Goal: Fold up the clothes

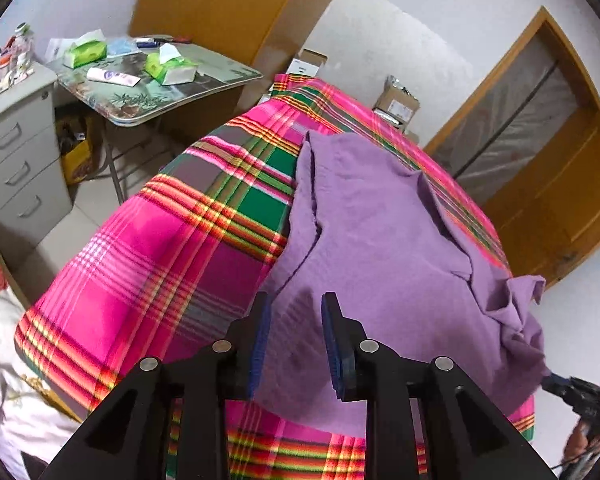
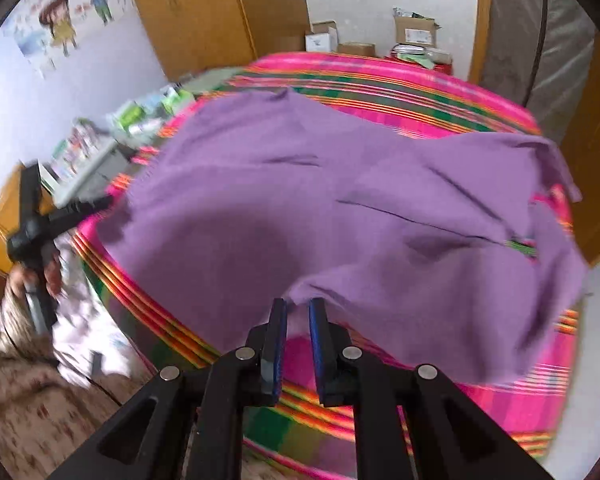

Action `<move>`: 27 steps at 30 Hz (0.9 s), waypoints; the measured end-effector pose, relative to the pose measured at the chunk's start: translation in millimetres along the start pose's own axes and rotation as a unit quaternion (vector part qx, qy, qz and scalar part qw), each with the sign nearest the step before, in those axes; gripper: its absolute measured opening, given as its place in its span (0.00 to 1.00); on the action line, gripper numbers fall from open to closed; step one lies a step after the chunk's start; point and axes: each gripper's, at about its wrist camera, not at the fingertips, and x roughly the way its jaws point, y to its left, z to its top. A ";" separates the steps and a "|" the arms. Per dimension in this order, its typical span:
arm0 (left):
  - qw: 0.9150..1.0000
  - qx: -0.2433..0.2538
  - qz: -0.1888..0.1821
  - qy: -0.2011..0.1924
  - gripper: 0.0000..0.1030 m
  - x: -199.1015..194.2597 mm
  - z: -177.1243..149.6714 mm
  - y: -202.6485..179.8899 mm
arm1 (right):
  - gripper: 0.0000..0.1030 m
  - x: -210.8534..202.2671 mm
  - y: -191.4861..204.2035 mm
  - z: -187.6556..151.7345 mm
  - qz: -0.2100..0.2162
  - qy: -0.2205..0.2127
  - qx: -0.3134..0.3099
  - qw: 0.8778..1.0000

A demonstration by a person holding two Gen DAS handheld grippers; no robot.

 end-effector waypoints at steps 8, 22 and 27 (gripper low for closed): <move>0.999 0.035 0.029 0.009 0.26 14.6 5.0 -10.2 | 0.13 -44.2 7.5 24.4 0.007 -0.065 -0.030 0.997; 0.996 0.076 0.044 0.018 0.26 27.3 13.3 -23.6 | 0.13 97.1 58.4 169.5 0.060 -0.070 -0.051 0.994; 0.995 0.088 0.041 0.030 0.26 38.5 16.7 -28.4 | 0.13 142.2 97.2 215.5 0.096 -0.062 -0.084 0.990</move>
